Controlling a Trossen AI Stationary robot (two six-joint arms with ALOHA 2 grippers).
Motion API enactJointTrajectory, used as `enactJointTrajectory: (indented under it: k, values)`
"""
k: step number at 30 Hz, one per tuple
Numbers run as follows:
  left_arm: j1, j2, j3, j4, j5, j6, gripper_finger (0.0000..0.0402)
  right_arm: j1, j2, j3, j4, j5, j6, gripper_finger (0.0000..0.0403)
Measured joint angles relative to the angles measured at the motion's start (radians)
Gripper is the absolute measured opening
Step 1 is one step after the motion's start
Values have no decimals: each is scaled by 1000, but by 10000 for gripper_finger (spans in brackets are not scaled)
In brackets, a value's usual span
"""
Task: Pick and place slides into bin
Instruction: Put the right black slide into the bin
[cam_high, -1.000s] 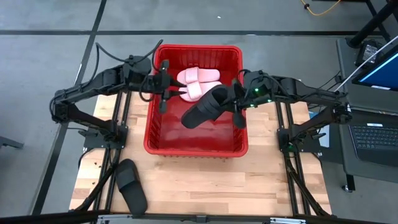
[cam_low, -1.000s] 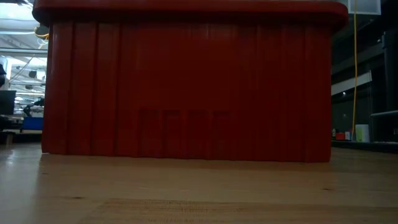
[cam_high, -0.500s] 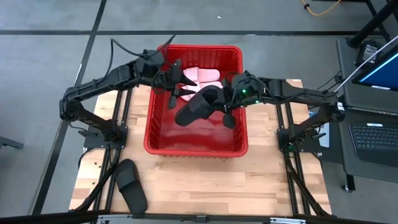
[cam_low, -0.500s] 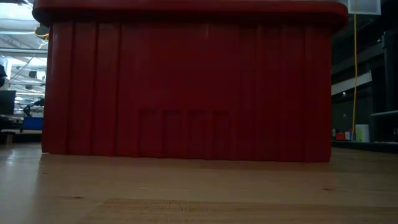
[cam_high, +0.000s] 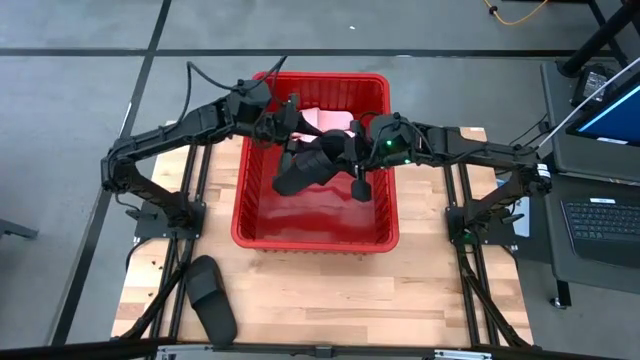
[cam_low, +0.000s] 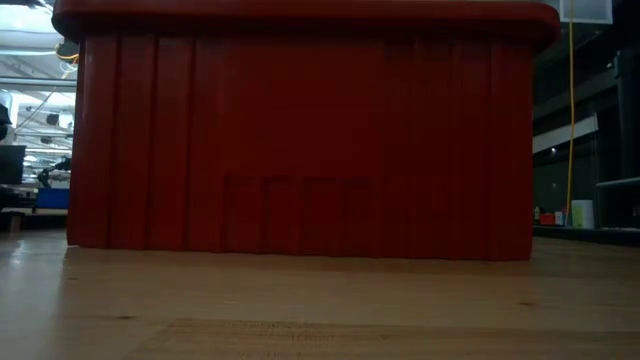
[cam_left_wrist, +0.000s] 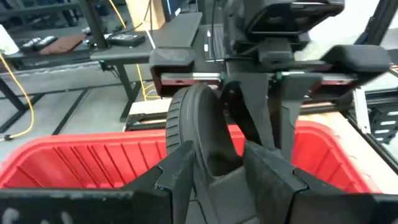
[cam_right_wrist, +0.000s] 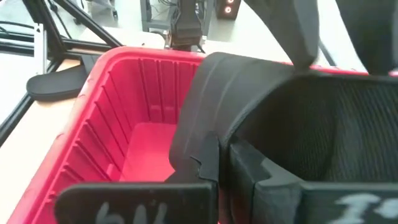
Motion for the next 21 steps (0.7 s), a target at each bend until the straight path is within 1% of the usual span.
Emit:
enactJointTrajectory:
  k: [5, 11, 13, 17, 21]
  values:
    - [7, 2, 1, 62, 9, 10, 132, 0, -1, 0, 14, 2, 2, 15]
    - [54, -2, 53, 1, 10, -10, 132, 4, -1, 0, 5, -6, 1, 15]
    - [67, -2, 61, -28, 34, -29, 132, 4, -1, 0, 5, -5, 1, 15]
    - [81, -1, 60, -57, 122, -74, 132, 3, -1, 0, 21, -5, -1, 15]
    - [84, 1, 60, -59, 132, -83, 132, 3, -1, 0, 20, -4, -2, 15]
